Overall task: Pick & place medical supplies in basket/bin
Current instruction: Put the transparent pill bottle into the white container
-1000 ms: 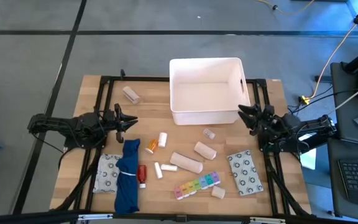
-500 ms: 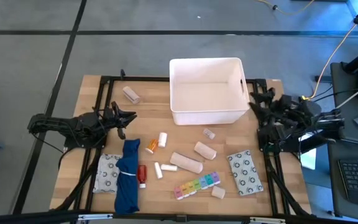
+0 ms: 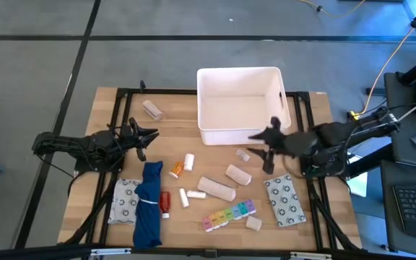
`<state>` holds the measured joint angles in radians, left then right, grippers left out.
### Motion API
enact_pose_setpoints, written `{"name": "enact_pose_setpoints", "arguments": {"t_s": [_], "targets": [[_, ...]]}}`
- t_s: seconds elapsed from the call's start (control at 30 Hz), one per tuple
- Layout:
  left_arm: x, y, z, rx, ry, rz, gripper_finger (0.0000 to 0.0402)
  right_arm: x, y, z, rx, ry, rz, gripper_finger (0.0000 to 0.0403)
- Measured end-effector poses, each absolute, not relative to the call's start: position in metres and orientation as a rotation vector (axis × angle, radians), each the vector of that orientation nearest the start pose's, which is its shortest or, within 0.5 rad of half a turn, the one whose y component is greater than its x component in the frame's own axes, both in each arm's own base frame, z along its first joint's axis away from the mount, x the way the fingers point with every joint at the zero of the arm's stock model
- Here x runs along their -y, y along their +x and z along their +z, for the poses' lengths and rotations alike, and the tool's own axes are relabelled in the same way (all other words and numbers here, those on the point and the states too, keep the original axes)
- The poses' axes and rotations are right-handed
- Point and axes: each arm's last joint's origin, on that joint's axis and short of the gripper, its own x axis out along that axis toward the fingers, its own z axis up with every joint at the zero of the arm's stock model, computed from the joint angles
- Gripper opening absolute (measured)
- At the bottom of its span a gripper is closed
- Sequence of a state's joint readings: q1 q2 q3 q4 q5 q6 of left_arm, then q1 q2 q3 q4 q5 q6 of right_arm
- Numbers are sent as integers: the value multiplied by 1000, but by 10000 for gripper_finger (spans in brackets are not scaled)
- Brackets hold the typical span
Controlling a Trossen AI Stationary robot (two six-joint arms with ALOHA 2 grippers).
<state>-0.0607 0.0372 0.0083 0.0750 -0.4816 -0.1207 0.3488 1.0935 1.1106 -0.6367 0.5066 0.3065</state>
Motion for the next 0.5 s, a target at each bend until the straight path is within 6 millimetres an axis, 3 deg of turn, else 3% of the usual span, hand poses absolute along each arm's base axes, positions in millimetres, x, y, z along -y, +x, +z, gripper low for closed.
{"name": "enact_pose_setpoints", "arguments": {"t_s": [0.17,0.5], "targets": [[-8,96,171,71,-131,439,96,-83,205,326,-751,198,-318,176],[-11,95,171,81,-132,570,103,-95,219,260,-839,161,-424,169]]}}
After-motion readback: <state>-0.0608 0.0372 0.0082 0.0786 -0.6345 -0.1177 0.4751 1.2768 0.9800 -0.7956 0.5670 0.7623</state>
